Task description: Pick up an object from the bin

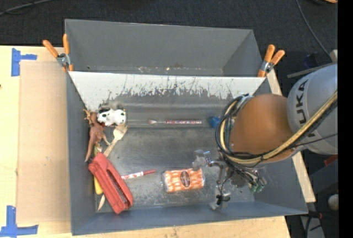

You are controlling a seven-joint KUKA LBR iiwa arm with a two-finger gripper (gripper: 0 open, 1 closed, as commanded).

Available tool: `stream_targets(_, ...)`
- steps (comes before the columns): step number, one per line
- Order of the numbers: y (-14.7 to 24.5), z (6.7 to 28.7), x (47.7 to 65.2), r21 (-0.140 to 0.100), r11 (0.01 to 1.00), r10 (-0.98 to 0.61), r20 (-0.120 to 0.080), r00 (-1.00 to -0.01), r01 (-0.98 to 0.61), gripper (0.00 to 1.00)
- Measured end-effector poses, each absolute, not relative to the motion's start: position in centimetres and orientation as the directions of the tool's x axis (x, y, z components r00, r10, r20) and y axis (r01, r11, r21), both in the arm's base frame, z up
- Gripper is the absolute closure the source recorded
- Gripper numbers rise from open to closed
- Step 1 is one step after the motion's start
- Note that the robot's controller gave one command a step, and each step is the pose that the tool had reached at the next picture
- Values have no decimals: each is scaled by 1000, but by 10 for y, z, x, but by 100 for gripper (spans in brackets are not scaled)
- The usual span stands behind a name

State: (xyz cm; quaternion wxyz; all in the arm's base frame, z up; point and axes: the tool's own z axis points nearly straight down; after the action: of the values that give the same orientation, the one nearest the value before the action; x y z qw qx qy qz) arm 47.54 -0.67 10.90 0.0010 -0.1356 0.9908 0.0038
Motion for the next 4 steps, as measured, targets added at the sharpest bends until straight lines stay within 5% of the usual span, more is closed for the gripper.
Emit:
stream_targets(1, 28, 98, 487, 6, 995, -101, -3, -995, -101, 0)
stream_targets(2, 34, 89, 530, 8, 960, -279, -4, -960, -279, 100)
stream_targets(3, 34, 89, 530, 8, 961, -278, -3, -961, -278, 100)
stream_targets(4, 34, 148, 521, 10, 962, -273, 3, -962, -273, 100)
